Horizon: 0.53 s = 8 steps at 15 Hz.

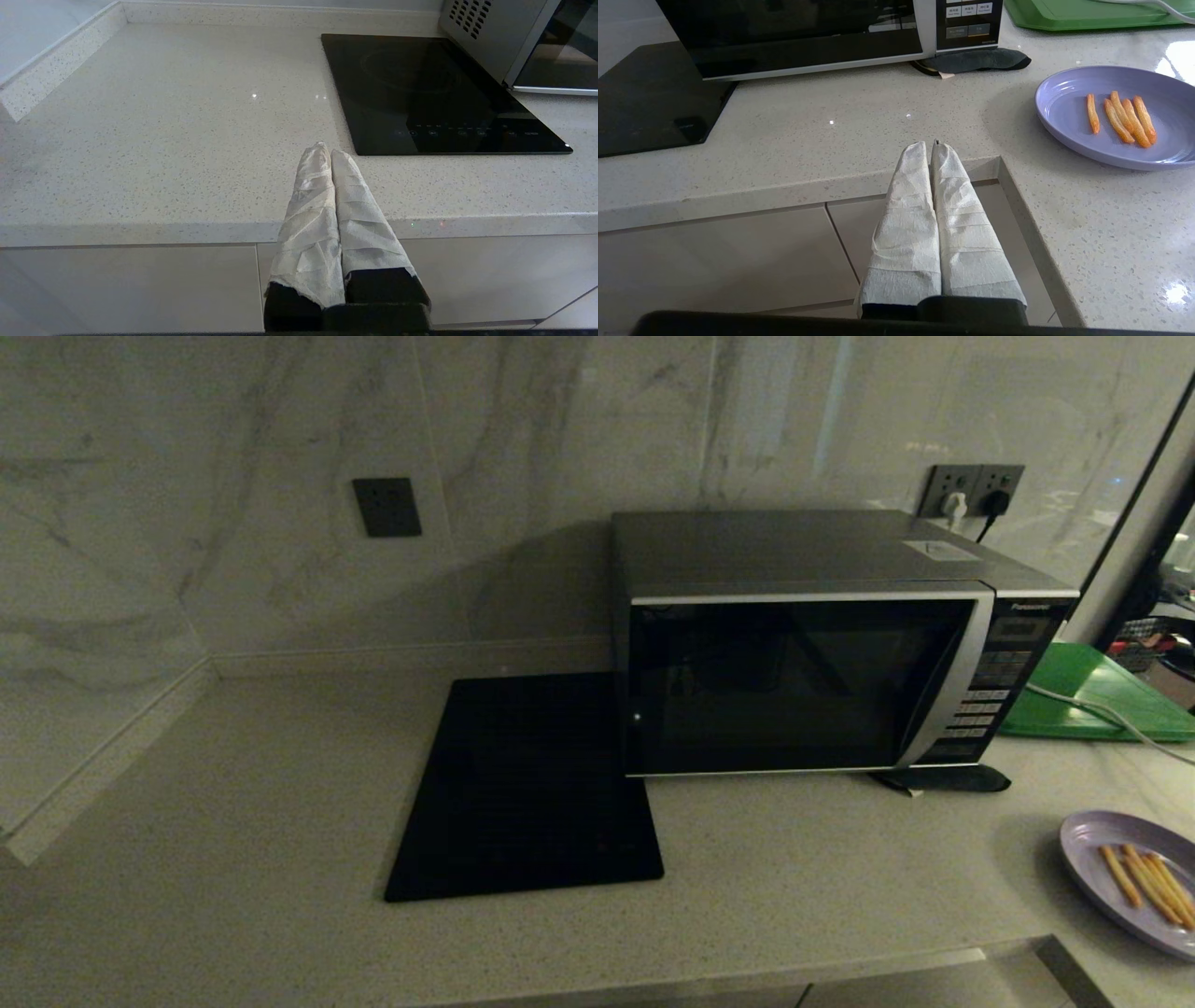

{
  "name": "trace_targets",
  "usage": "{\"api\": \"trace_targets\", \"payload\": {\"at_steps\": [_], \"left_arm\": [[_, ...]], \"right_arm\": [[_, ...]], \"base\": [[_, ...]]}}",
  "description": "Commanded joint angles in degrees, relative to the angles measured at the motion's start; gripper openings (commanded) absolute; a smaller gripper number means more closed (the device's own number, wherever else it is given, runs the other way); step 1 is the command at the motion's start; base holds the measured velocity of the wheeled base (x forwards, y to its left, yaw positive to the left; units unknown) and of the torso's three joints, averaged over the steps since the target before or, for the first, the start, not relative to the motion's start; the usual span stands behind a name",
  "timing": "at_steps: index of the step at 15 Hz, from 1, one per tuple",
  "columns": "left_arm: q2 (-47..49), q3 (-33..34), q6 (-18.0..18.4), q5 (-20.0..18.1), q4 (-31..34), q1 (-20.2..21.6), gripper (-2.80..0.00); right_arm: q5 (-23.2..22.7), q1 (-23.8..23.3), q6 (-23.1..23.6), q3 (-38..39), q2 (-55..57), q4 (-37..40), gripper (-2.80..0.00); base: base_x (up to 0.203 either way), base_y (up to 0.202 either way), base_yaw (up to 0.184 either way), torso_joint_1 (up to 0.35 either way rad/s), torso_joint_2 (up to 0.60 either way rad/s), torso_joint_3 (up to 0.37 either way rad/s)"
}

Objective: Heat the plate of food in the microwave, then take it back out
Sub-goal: Open the microwave oven

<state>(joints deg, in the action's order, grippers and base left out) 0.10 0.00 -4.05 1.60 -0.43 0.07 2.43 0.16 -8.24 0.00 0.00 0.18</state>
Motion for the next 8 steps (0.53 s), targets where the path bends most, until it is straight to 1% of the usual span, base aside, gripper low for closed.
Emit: {"api": "trace_targets", "payload": {"at_steps": [1,6,7,8], "left_arm": [[0.0,0.0,-0.1,0.0,0.0,0.0,-2.80],[0.0,0.0,-0.1,0.0,0.0,0.0,-2.80],[0.0,0.0,0.0,0.0,0.0,0.0,-2.80],[0.0,0.0,0.0,0.0,0.0,0.0,-2.80]], "right_arm": [[0.0,0.0,0.0,0.1,0.0,0.0,-2.80],[0.7,0.0,-0.1,-0.5,0.0,-0.1,-2.80],[1.0,0.0,-0.3,-3.1,0.1,0.2,-2.80],[1.3,0.0,-0.6,-7.5,0.7,0.9,-2.80]], "base": [[0.000,0.000,0.000,0.000,0.00,0.000],[0.000,0.000,0.000,0.000,0.00,0.000],[0.000,0.000,0.000,0.000,0.00,0.000],[0.000,0.000,0.000,0.000,0.00,0.000]]}}
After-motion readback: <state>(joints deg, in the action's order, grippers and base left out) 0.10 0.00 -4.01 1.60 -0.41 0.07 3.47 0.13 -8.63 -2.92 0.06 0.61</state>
